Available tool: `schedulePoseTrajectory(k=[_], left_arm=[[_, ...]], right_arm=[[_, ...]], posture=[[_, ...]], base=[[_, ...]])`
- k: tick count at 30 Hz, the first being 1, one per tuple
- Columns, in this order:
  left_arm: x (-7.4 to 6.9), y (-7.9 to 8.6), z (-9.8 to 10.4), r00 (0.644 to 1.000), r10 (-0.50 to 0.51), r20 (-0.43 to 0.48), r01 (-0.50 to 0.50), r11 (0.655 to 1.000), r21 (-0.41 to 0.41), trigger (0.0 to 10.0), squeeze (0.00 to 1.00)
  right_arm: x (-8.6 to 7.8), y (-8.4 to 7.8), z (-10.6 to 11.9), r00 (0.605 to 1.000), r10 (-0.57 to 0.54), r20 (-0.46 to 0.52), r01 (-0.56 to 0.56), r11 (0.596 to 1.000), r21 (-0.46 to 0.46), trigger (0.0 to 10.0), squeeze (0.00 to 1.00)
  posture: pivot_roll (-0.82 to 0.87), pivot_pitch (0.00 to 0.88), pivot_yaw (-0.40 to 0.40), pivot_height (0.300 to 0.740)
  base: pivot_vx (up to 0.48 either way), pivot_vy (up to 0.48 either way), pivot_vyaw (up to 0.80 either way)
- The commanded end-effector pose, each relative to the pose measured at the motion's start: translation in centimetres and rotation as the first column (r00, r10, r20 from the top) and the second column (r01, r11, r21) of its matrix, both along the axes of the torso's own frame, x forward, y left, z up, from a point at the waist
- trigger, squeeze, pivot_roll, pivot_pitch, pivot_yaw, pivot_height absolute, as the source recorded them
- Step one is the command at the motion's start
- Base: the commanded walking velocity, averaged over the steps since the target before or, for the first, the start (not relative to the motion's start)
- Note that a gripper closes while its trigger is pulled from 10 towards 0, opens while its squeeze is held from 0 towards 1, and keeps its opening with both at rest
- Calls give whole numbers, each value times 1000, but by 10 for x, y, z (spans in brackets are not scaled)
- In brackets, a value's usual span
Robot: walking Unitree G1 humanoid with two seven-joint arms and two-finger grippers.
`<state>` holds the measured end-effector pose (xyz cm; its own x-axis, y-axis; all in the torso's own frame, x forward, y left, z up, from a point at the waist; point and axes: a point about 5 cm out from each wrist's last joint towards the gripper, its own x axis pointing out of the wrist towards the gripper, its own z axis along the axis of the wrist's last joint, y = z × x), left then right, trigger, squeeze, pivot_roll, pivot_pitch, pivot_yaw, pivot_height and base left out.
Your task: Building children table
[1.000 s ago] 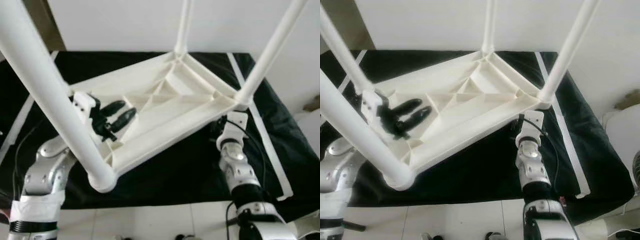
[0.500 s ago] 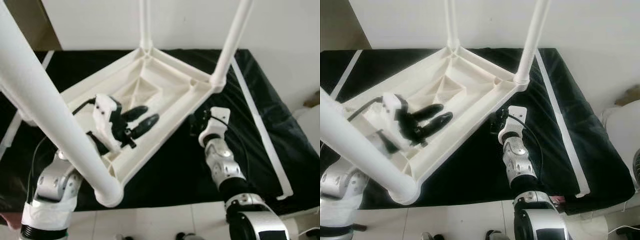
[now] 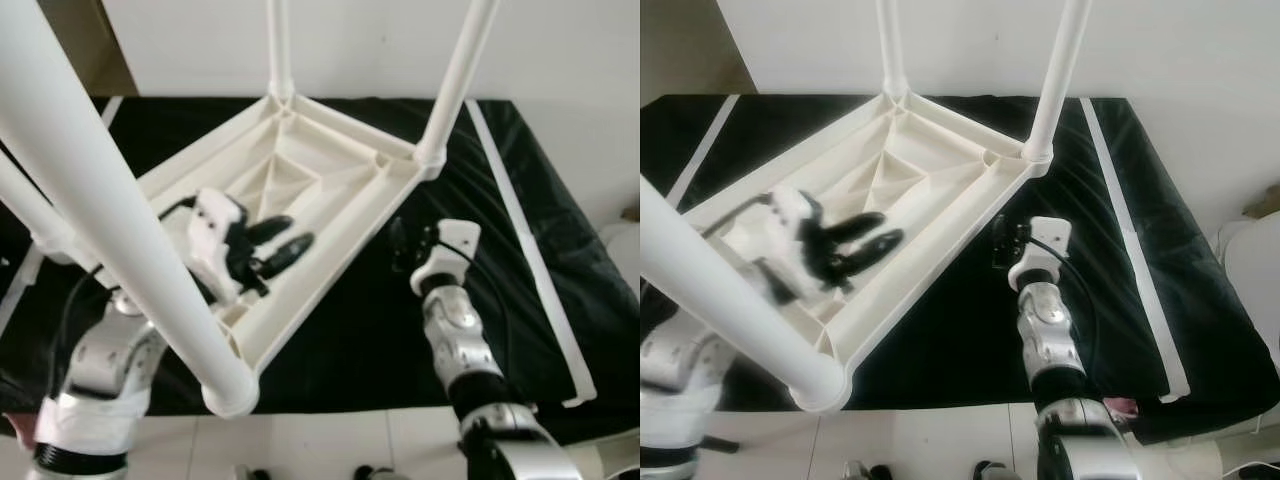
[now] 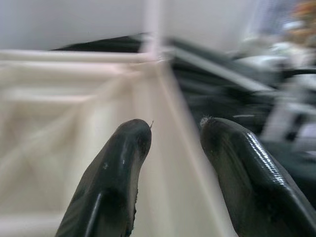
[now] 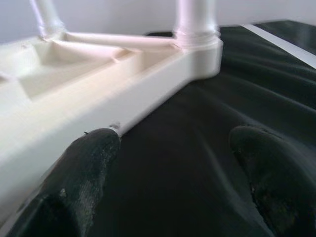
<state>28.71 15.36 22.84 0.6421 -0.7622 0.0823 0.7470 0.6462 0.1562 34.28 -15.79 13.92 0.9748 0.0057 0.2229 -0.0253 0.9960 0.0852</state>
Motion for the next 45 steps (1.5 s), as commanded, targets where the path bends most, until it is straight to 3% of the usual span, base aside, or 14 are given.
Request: schedulePoseTrajectory(k=[1, 8, 10, 11, 15, 22, 27, 28, 31, 34, 38, 40, 43, 45], left_arm=[[1, 4, 1, 1000, 16, 19, -16, 1000, 17, 10000, 0], [3, 42, -4, 997, 77, 19, -79, 986, 146, 10000, 0], [4, 46, -6, 996, 86, 24, -88, 980, 178, 10000, 0], [5, 53, -8, 994, 101, 27, -105, 971, 214, 10000, 0], [7, 61, -11, 992, 119, 40, -125, 955, 267, 10000, 0], [5, 66, -19, 995, 97, 30, -101, 935, 340, 10000, 0], [-1, 63, -31, 1000, 26, -4, -22, 923, 384, 10000, 0], [-1, 63, -31, 1000, 26, -4, -22, 923, 384, 10000, 0], [0, 63, -34, 1000, -24, -19, 30, 912, 409, 10000, 0], [0, 63, -34, 999, -38, -22, 44, 907, 419, 10000, 0], [-2, 70, -39, 996, -76, -45, 88, 859, 505, 10000, 0], [-2, 73, -42, 996, -77, -51, 92, 839, 536, 10000, 0], [-1, 82, -46, 998, -53, -38, 65, 810, 583, 10000, 0], [0, 89, -45, 999, -26, -31, 39, 796, 604, 10000, 0]], right_arm=[[-2, -3, 2, 1000, 1, 9, -1, 1000, 4, 10000, 0], [-29, 2, 6, 994, 95, 51, -94, 995, -32, 10000, 0], [-34, 7, 8, 990, 133, 56, -131, 991, -36, 10000, 0], [-42, 18, 11, 975, 215, 63, -212, 976, -48, 10000, 0], [-59, 34, 16, 932, 357, 59, -353, 933, -70, 10000, 0], [-72, 36, 18, 890, 456, 34, -451, 888, -94, 10000, 0], [-86, 37, 22, 777, 629, -30, -625, 765, -155, 10000, 0], [-86, 37, 22, 777, 629, -30, -625, 765, -155, 10000, 0], [-94, 36, 30, 654, 749, -108, -751, 626, -208, 10000, 0], [-94, 35, 32, 629, 768, -125, -772, 598, -215, 10000, 0], [-90, 37, 34, 583, 798, -153, -806, 545, -231, 10000, 0], [-87, 39, 34, 582, 798, -155, -807, 544, -230, 10000, 0], [-79, 40, 29, 665, 736, -127, -744, 638, -197, 10000, 0], [-69, 36, 22, 778, 618, -111, -628, 765, -145, 10000, 0]], posture=[[-70, 162, 34, 740], [-75, 165, 29, 740], [-77, 166, 29, 740], [-77, 167, 27, 740], [-76, 168, 19, 740], [-75, 173, 17, 740], [-81, 179, 20, 740], [-81, 179, 20, 740], [-82, 180, 22, 740], [-82, 180, 23, 740], [-68, 177, 21, 740], [-64, 175, 21, 740], [-53, 173, 15, 740], [-47, 171, 10, 740]], base=[[0, 0, 0], [0, 0, 0], [0, 0, 0], [0, 0, 0], [0, 0, 0], [0, 0, 0], [0, 0, 0], [0, 0, 0], [0, 0, 0], [0, 0, 0], [0, 0, 0], [0, 0, 0], [0, 0, 0], [0, 0, 0]])
